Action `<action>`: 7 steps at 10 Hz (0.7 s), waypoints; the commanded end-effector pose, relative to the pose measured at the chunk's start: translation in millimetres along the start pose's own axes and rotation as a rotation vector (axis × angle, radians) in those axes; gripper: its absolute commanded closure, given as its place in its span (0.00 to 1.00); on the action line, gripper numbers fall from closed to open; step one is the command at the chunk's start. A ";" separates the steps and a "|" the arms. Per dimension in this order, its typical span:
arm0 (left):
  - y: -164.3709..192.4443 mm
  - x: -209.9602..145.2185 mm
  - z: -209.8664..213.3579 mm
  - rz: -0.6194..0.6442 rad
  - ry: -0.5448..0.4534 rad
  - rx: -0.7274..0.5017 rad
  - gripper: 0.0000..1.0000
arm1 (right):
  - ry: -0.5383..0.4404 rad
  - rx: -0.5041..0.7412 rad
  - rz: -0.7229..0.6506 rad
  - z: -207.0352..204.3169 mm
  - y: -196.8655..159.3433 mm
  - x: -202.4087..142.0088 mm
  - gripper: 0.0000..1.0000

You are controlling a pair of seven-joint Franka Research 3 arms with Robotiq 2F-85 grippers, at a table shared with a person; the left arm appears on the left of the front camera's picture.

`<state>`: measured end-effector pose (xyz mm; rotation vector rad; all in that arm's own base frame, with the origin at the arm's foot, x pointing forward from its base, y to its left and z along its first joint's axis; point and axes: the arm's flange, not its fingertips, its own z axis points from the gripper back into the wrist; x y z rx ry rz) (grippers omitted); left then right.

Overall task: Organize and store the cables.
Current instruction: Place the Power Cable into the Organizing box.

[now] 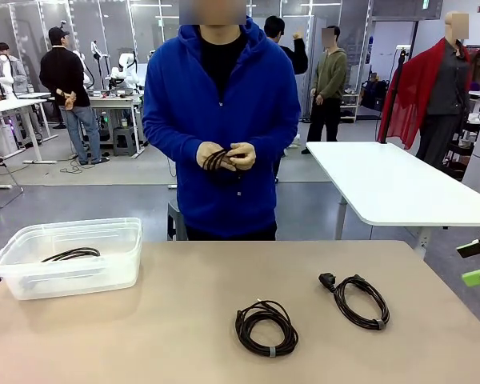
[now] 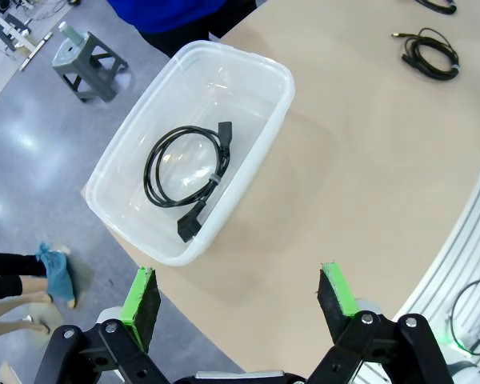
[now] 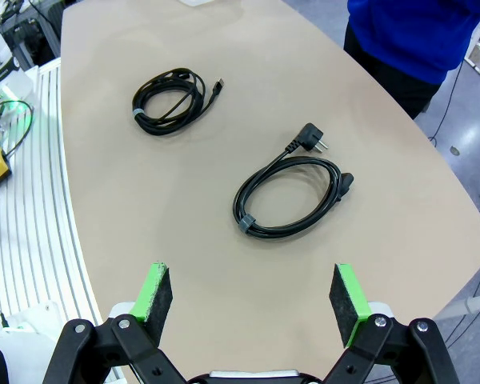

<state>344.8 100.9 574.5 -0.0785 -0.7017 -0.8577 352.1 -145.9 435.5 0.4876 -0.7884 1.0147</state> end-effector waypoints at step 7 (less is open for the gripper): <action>-1.6 0.5 0.4 0.011 0.009 0.011 0.00 | -0.018 -0.001 0.003 0.7 -0.9 0.6 0.00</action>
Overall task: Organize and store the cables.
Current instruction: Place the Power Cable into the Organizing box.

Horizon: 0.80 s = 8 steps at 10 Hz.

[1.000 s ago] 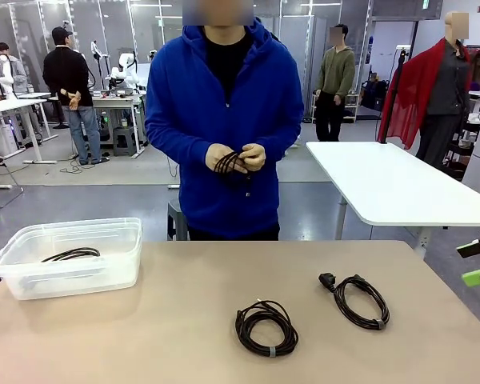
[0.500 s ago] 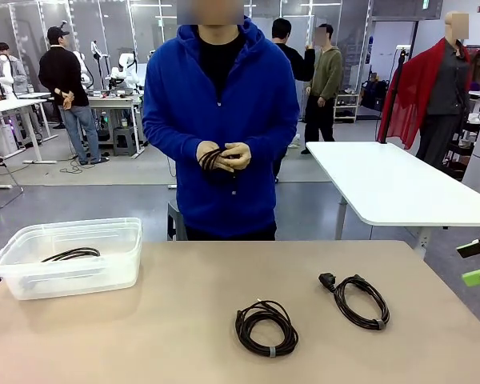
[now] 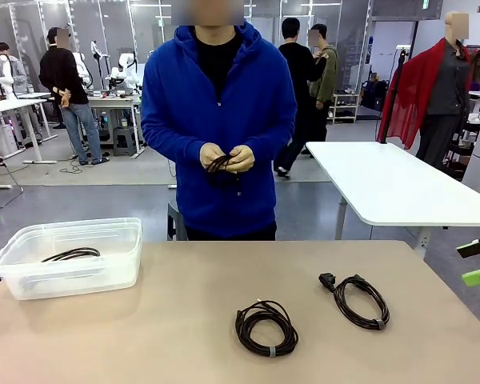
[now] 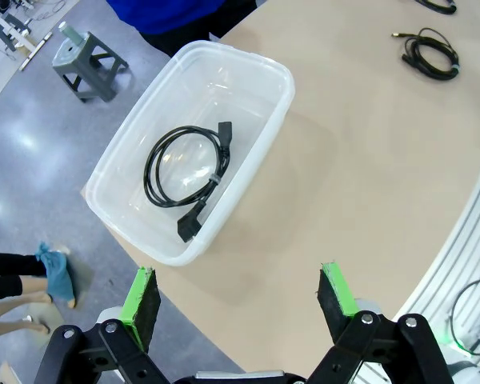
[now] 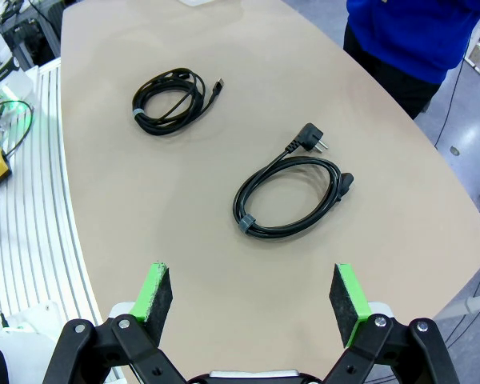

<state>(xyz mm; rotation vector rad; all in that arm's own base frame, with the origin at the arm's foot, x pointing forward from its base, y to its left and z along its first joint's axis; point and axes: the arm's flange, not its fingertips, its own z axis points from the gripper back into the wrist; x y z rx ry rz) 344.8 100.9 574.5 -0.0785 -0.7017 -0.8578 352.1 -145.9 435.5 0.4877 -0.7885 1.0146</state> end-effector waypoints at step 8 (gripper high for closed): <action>-1.6 0.5 0.4 0.011 0.009 0.011 0.00 | 0.284 0.062 0.229 -46.3 -7.3 63.2 0.00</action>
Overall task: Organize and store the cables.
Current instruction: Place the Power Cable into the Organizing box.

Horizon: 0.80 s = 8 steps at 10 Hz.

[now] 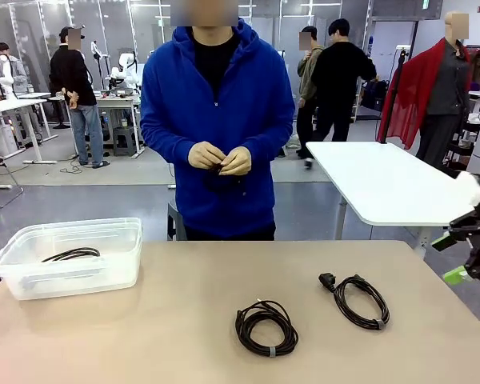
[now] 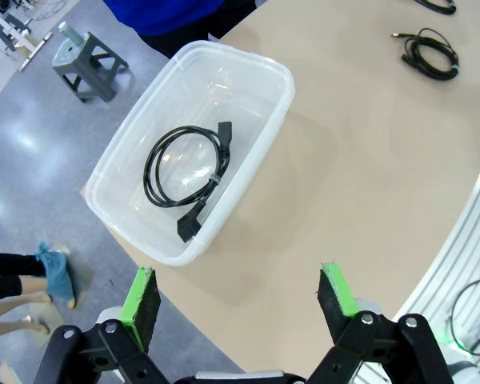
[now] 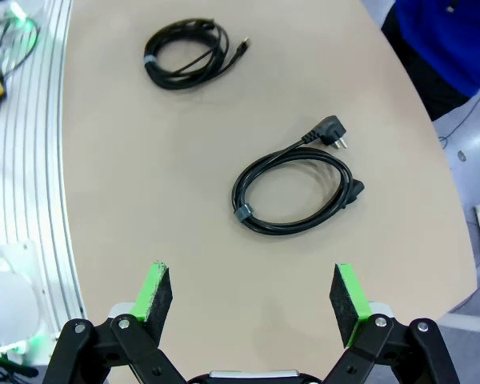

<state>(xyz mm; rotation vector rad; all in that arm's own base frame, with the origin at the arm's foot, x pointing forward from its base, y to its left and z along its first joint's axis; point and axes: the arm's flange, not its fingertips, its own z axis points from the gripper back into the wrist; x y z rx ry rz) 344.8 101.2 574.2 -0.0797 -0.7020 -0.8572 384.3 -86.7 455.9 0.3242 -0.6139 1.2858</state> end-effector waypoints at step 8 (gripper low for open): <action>-1.7 0.9 0.5 0.010 0.010 0.012 0.00 | 0.191 0.111 0.088 -61.0 -15.2 33.8 0.00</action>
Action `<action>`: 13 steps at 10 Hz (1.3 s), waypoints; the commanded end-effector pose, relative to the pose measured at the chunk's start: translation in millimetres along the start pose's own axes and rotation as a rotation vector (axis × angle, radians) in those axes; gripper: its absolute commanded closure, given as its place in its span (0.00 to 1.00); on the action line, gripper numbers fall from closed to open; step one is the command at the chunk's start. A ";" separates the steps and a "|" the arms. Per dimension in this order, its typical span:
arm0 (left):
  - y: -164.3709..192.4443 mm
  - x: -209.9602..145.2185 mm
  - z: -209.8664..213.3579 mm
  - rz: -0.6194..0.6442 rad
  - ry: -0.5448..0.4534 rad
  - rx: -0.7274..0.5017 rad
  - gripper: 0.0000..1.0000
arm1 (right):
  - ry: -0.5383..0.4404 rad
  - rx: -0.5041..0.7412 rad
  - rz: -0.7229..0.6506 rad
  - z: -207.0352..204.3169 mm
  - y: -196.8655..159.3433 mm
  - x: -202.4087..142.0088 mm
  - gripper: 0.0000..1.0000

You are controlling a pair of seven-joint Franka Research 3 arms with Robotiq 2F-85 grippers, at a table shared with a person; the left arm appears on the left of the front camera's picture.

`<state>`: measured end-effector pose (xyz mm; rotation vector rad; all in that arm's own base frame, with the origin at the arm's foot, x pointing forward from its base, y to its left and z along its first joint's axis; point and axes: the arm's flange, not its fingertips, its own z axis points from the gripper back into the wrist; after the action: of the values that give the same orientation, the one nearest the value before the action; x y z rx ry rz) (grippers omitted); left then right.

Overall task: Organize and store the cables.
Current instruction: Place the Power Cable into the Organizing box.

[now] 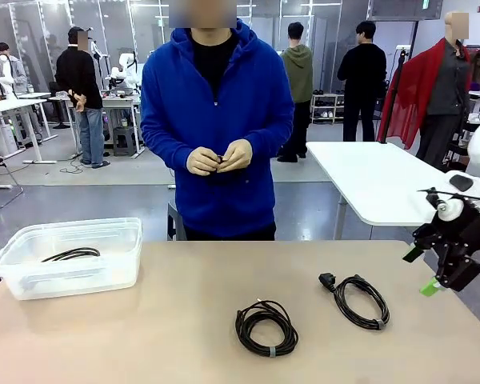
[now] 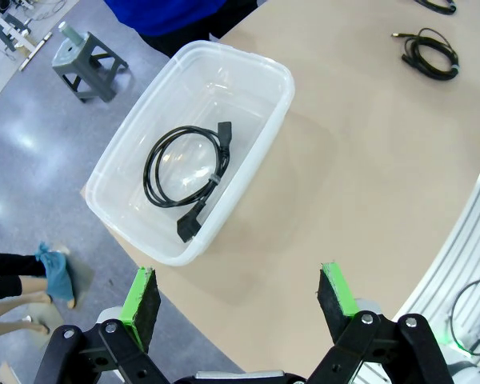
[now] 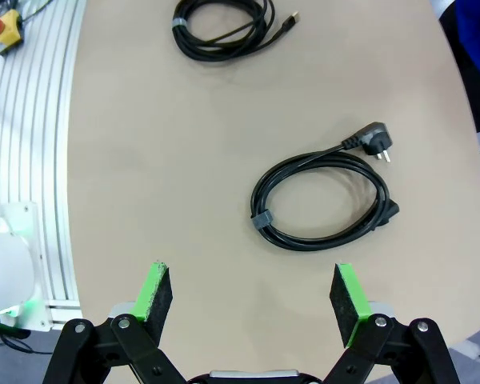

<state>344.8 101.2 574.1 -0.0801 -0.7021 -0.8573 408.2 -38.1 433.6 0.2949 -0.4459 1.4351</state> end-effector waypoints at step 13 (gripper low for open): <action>-1.7 0.9 0.5 0.010 0.010 0.012 0.00 | 0.208 0.119 0.038 -131.7 -31.8 -2.1 0.00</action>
<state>344.8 101.3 574.1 -0.0804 -0.7023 -0.8573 452.4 10.9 327.6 0.2747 -0.2170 1.5095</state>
